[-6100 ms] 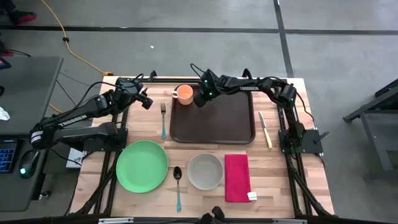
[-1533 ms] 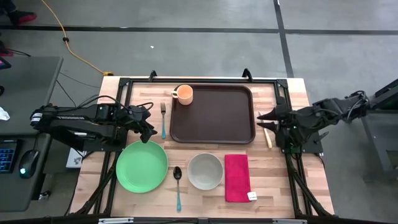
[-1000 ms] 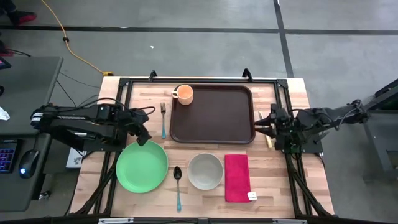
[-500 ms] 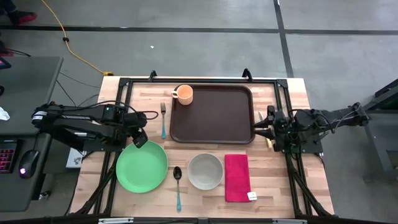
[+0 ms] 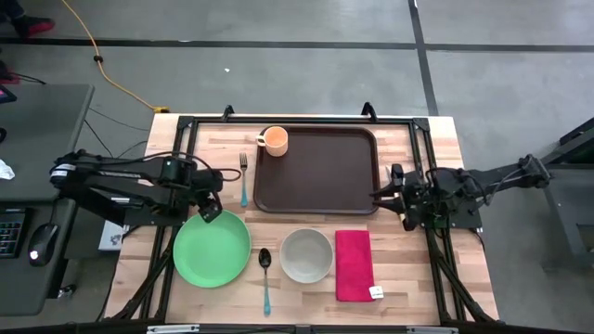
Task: Set up tray
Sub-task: Put the green plate to the right of the orange mug on the brown tray
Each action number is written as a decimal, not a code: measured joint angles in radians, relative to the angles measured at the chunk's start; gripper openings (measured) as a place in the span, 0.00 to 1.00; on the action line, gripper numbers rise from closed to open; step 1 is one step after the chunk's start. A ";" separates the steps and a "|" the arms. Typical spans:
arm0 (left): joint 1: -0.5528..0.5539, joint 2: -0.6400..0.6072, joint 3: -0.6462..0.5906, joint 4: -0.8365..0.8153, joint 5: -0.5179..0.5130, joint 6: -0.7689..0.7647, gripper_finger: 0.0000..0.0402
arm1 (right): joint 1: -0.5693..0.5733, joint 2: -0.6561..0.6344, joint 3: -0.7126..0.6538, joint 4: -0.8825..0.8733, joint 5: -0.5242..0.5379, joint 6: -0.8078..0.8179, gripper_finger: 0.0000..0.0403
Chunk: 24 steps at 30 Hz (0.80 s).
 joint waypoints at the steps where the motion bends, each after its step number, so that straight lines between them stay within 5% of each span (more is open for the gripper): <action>1: 0.000 0.009 0.000 -0.005 -0.003 0.012 0.52 | 0.000 0.000 0.000 0.005 -0.003 0.000 0.25; 15: 0.000 0.156 0.000 0.037 -0.127 0.200 0.52 | 0.003 0.002 -0.005 0.034 -0.014 -0.006 0.25; 24: 0.000 0.231 0.000 0.076 -0.127 0.304 0.52 | 0.003 -0.002 -0.195 0.345 -0.025 0.062 0.25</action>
